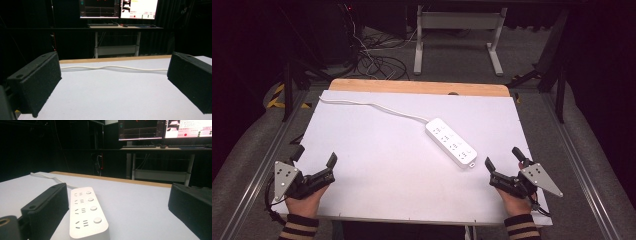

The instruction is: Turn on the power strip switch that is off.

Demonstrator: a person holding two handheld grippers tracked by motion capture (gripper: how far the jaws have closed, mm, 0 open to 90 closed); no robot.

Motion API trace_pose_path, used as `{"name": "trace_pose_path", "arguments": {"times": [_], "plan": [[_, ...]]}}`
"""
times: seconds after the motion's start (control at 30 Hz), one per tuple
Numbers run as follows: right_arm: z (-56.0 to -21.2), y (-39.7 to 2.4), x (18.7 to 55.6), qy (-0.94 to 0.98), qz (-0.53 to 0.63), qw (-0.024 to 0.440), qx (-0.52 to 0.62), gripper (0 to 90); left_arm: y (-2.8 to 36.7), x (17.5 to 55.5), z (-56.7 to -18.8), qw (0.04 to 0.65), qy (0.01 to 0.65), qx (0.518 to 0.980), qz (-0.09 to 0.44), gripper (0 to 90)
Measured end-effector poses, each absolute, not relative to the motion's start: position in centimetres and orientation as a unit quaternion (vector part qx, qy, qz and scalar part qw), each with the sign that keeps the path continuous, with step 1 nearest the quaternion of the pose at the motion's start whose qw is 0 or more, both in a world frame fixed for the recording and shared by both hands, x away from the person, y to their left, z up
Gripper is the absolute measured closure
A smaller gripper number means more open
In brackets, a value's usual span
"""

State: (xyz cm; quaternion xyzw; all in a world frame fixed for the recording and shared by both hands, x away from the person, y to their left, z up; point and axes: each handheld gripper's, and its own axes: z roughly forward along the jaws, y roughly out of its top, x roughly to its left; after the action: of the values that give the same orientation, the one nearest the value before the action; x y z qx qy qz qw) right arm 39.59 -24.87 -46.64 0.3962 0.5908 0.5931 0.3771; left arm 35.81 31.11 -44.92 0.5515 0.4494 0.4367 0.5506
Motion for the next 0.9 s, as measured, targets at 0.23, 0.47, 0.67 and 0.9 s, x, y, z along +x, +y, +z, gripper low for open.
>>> {"name": "trace_pose_path", "arguments": {"times": [0.23,0.47,0.67,0.9], "plan": [[-46.62,-24.89,39.59,0.592,0.593,0.379,0.392,3.7,31.09,35.84,-44.91,0.55,0.45,0.552,0.436,0.0],[-46.61,-24.88,39.5,0.593,0.592,0.379,0.393,4.1,30.97,35.91,-44.94,0.55,0.448,0.554,0.435,0.0],[-46.59,-24.85,39.48,0.595,0.591,0.382,0.388,4.4,30.98,35.96,-44.94,0.55,0.448,0.555,0.435,0.0],[-46.58,-24.82,39.44,0.596,0.591,0.381,0.387,4.8,30.92,35.98,-44.95,0.55,0.448,0.557,0.433,0.0]]}}
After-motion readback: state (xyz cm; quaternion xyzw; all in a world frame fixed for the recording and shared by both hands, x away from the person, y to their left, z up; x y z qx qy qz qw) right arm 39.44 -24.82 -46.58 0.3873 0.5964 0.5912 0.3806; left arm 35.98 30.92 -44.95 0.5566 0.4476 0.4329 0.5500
